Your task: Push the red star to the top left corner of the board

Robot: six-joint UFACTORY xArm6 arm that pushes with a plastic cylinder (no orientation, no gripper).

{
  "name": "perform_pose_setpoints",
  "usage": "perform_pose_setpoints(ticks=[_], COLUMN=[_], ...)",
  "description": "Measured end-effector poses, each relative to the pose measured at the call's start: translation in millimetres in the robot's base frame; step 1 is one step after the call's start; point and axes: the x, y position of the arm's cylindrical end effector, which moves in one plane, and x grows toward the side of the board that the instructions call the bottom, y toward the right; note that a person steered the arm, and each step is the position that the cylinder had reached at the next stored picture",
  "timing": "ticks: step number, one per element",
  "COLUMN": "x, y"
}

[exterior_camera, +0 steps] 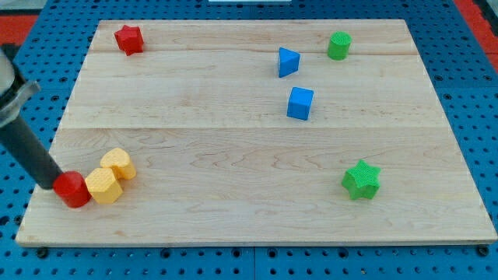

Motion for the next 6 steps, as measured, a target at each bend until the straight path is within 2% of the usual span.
perform_pose_setpoints(ticks=[1,2,3,4,6], x=[0,-21,-100,-137,-248], y=[2,-9,-39,-3,130])
